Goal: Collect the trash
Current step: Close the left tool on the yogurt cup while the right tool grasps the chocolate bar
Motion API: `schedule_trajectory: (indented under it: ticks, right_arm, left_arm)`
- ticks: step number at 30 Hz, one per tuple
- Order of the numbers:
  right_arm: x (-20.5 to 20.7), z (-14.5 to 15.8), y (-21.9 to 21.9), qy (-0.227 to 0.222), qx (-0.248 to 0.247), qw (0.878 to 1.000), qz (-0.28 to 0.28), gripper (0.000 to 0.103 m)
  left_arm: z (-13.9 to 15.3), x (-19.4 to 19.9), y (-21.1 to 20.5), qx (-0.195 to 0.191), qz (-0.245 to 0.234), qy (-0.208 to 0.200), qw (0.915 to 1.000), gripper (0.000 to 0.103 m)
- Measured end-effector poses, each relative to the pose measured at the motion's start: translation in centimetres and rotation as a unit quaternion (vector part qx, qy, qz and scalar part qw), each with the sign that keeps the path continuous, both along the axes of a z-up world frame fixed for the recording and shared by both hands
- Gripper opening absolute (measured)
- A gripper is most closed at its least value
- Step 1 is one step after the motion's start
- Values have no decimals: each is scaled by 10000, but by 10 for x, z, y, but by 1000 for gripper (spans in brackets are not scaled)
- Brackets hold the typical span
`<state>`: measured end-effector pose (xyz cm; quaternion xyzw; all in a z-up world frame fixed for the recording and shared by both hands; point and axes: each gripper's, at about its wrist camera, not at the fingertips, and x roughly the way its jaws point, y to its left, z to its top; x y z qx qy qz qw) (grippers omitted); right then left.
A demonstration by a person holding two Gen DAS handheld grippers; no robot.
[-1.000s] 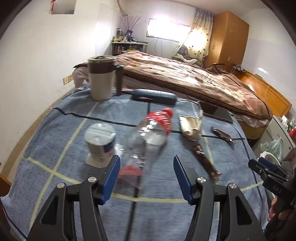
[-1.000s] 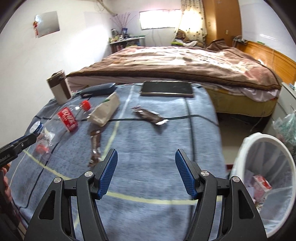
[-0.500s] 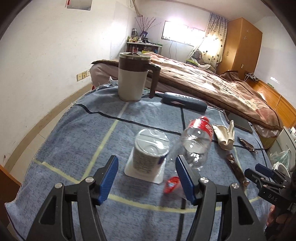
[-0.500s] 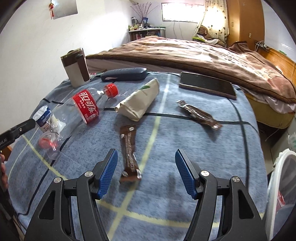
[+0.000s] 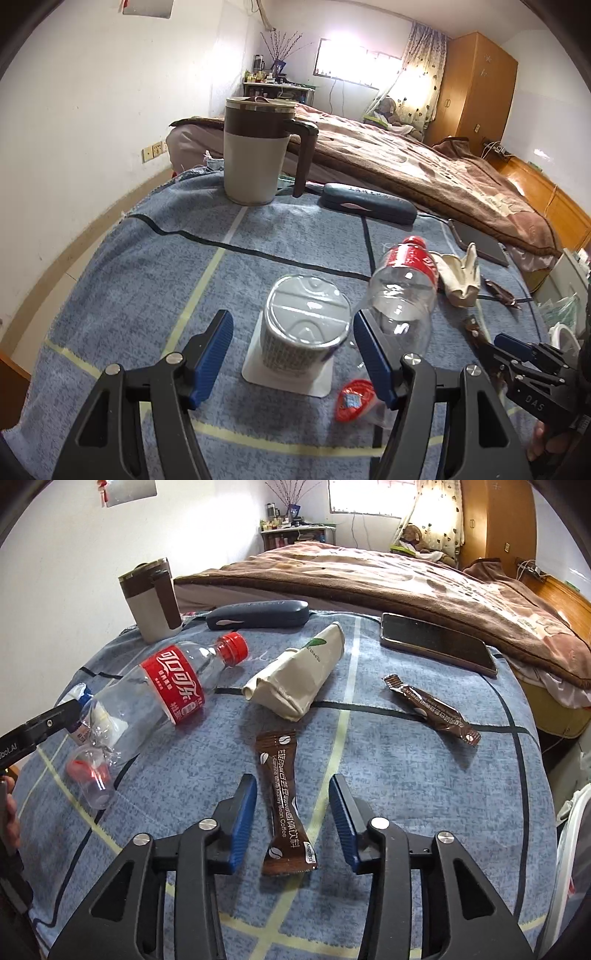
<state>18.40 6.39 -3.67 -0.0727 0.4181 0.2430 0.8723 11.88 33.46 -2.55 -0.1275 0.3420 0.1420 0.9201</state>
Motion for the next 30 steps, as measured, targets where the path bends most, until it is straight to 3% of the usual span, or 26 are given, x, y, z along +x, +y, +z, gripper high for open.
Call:
schedule_trajectory:
  ticks: [6, 10, 14, 15, 30]
  right_arm:
    - [2, -3, 3, 96, -90, 9999, 6, 39]
    - [3, -3, 6, 78, -166, 9998, 2, 29]
    - [3, -3, 5, 71, -180, 9998, -29, 21]
    - [3, -3, 5, 65, -177, 9998, -32, 21]
    - [3, 0, 1, -12, -43, 9999, -124, 20]
  left_arm:
    - [-6, 8, 0, -24, -83, 47, 10000, 70]
    - [-7, 11, 2, -21, -80, 86, 9999, 69]
    - [-9, 11, 3, -107, -86, 98, 9999, 56]
    - [-10, 11, 4, -113, -62, 116, 9998, 52]
    - [-5, 2, 2, 10, -6, 68, 10000, 52]
